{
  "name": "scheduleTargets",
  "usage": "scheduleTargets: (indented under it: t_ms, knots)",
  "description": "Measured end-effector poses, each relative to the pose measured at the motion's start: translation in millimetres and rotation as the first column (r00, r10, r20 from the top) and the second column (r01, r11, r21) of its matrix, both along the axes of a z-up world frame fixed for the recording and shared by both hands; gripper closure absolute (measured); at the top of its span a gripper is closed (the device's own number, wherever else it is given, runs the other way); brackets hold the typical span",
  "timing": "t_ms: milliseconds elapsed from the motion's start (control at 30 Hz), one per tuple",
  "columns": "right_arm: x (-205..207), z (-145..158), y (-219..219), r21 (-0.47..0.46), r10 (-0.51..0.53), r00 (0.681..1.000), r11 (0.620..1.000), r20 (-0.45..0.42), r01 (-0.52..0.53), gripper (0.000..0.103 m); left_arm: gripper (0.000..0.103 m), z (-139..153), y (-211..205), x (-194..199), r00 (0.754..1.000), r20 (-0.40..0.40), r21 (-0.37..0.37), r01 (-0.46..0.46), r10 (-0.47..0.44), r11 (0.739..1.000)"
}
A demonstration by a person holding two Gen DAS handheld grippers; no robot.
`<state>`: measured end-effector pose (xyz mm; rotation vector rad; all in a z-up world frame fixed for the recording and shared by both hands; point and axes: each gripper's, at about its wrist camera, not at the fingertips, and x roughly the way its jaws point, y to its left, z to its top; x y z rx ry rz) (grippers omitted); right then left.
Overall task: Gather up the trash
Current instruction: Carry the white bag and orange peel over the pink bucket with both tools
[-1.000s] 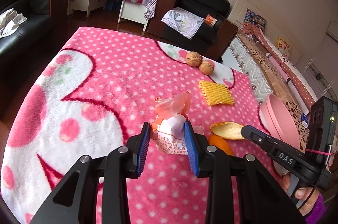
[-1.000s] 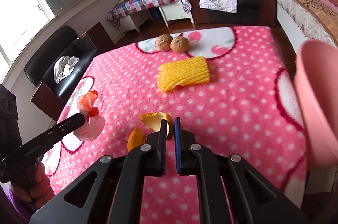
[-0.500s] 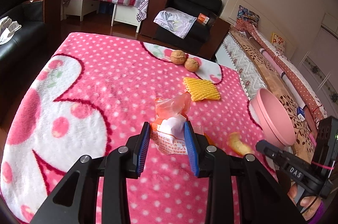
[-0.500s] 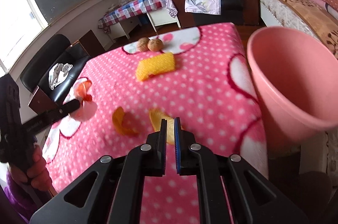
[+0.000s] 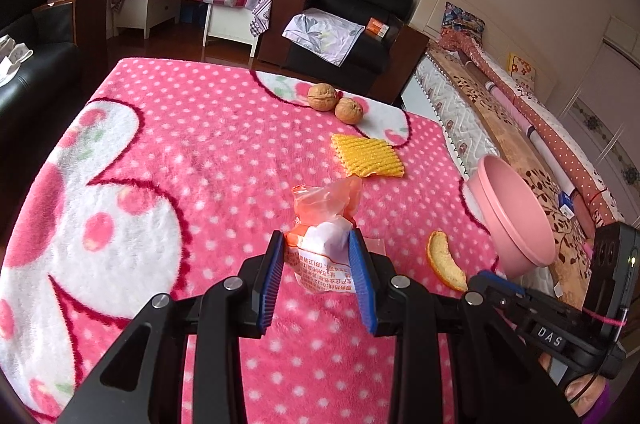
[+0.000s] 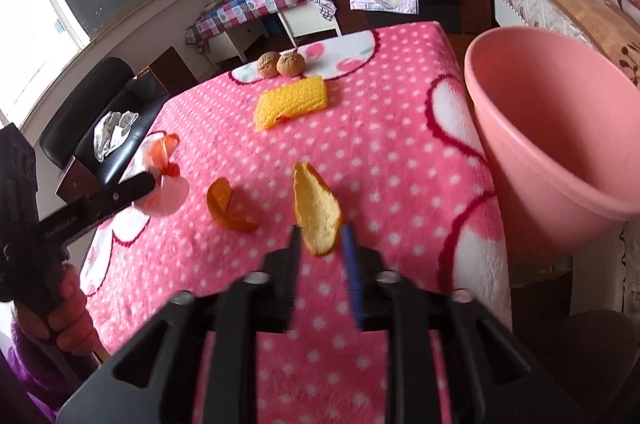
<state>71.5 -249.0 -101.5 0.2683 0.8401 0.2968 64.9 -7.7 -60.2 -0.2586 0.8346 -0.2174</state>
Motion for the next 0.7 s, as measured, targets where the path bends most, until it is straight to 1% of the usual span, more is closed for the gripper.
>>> scheduleTargets:
  t_ms: [167, 300, 467, 533, 600, 633, 667, 700]
  knots:
    - [14.2, 5.4, 3.4, -0.025, -0.001, 1.0, 1.0, 0.031, 0.002, 0.076, 0.071, -1.9, -1.2, 1.0, 1.0, 0.0, 0.003, 0.008, -0.008, 1.0]
    - [30.1, 4.2, 6.5, -0.018, 0.015, 0.999, 1.0, 0.031, -0.015, 0.076, 0.071, -2.8, 1.2, 1.8, 1.0, -0.006, -0.002, 0.003, -0.003, 1.0]
    - [45.6, -8.9, 16.4, -0.053, 0.052, 0.998, 0.997, -0.017, -0.053, 0.076, 0.071, -2.3, 3.2, 2.2, 1.0, -0.007, -0.002, 0.0, 0.0, 1.0]
    - [47.7, -13.7, 18.2, -0.045, 0.061, 0.997, 0.997, -0.043, -0.063, 0.076, 0.071, -2.4, 3.3, 2.2, 1.0, -0.006, -0.001, 0.0, 0.0, 1.0]
    - [47.4, -14.8, 17.8, -0.039, 0.06, 0.997, 0.997, -0.045, -0.061, 0.076, 0.071, -2.1, 3.1, 2.3, 1.0, -0.007, -0.001, 0.002, -0.002, 1.0]
    - [46.3, -14.6, 17.4, -0.037, 0.058, 0.997, 0.998, -0.041, -0.059, 0.078, 0.071, -1.9, 2.7, 2.4, 1.0, -0.008, 0.0, 0.003, -0.003, 1.0]
    - [45.3, -14.4, 16.8, -0.038, 0.055, 0.998, 0.998, -0.039, -0.057, 0.083, 0.071, -1.5, 1.8, 2.4, 1.0, -0.008, 0.001, 0.005, -0.005, 1.0]
    - [44.4, -14.9, 16.5, -0.043, 0.052, 0.998, 0.998, -0.04, -0.054, 0.092, 0.071, -0.8, 0.6, 2.2, 1.0, -0.007, 0.003, 0.007, -0.007, 1.0]
